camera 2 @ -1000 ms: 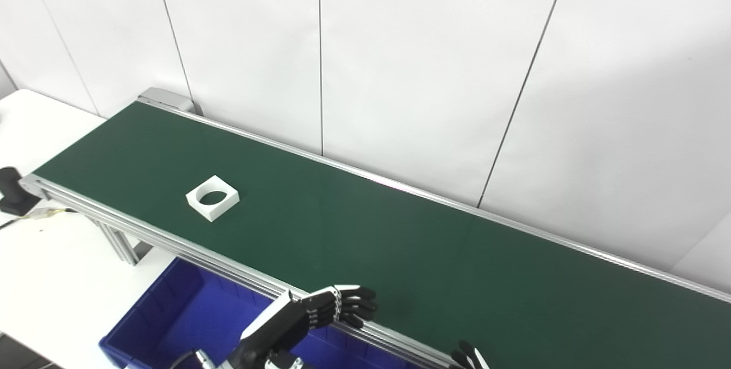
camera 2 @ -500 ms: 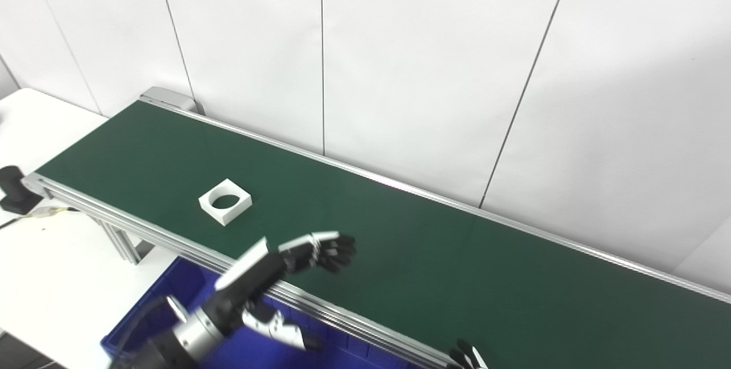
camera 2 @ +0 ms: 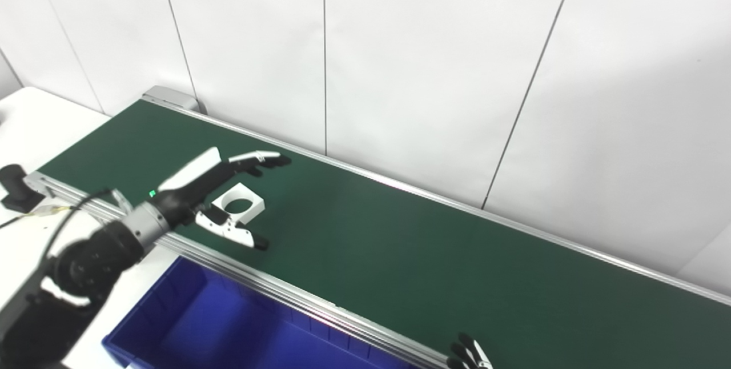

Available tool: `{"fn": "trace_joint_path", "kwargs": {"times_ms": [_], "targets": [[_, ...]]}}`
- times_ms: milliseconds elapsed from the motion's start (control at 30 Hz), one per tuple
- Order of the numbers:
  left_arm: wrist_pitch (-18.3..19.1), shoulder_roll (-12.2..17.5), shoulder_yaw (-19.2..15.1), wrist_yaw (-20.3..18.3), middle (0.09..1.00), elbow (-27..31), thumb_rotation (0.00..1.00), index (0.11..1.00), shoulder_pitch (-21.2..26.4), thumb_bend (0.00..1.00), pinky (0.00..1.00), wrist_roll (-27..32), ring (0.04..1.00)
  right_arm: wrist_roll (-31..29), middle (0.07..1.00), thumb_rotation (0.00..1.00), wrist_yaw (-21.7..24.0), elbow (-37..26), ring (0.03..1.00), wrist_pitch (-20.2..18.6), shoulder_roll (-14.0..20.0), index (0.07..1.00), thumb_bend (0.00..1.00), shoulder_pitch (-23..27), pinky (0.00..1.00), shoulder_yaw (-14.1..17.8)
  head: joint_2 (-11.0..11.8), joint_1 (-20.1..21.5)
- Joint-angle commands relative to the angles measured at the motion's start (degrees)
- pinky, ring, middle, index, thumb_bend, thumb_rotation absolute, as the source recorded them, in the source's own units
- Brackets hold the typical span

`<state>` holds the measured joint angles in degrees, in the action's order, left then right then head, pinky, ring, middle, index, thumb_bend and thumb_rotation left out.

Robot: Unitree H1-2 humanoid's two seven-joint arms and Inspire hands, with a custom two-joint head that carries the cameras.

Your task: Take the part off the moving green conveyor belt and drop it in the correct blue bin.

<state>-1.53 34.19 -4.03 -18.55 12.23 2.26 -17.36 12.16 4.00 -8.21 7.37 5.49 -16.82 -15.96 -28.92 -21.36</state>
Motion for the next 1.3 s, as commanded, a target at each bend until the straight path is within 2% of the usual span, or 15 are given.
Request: {"fn": "trace_joint_path", "kwargs": {"times_ms": [0, 200, 433, 533, 733, 833, 1267], "targets": [[-2.7, 3.9, 1.1, 0.3, 0.884, -1.4, 0.08, 0.857, 3.2, 0.87, 0.78, -3.8, 0.891, -0.1, 0.864, 0.65, -0.2, -0.7, 0.82, 3.6, -0.6, 0.913, 0.42, 0.6, 0.72, 0.0, -0.1, 0.0], [-7.5, 9.1, 5.9, 1.5, 0.888, -8.8, 0.05, 0.859, 7.6, 0.93, 0.74, -15.1, 0.848, -0.1, 0.863, 0.65, -0.1, -0.7, 0.816, 3.2, -0.6, 0.911, 0.43, 0.8, 0.71, 0.0, -0.1, 0.2], [-10.8, 10.2, 11.1, 2.0, 0.9, -18.1, 0.0, 0.878, 12.9, 0.93, 0.72, -21.9, 0.832, -0.4, 0.864, 0.63, -0.1, -0.4, 0.819, 3.8, -0.5, 0.916, 0.43, 0.8, 0.72, 0.1, -0.1, 0.5], [-13.4, 10.6, 13.9, 3.4, 0.896, -21.2, 0.0, 0.886, 14.8, 0.95, 0.71, -25.3, 0.828, -0.6, 0.863, 0.62, 0.0, -0.4, 0.82, 4.0, -0.5, 0.918, 0.43, 0.7, 0.71, 0.1, -0.3, 0.7], [-16.2, 10.2, 19.6, 5.7, 0.886, -26.3, 0.0, 0.857, 19.0, 0.93, 0.72, -33.1, 0.834, -0.7, 0.865, 0.62, -0.1, -0.7, 0.817, 4.0, -0.5, 0.929, 0.44, 0.4, 0.71, 0.2, -0.4, 1.2], [-16.3, 9.7, 22.1, 7.1, 0.888, -29.1, 0.0, 0.845, 20.9, 0.93, 0.72, -36.7, 0.83, -0.8, 0.865, 0.62, -0.1, -0.7, 0.816, 4.3, -0.5, 0.93, 0.44, 0.3, 0.71, 0.1, -0.4, 1.3], [-15.0, 5.8, 26.9, 6.3, 0.838, -34.5, 0.0, 0.806, 26.0, 0.91, 0.71, -39.7, 0.777, -1.3, 0.865, 0.62, 0.1, -0.4, 0.815, 5.0, -0.4, 0.933, 0.45, 0.2, 0.71, 0.2, -0.6, 1.8]]}}
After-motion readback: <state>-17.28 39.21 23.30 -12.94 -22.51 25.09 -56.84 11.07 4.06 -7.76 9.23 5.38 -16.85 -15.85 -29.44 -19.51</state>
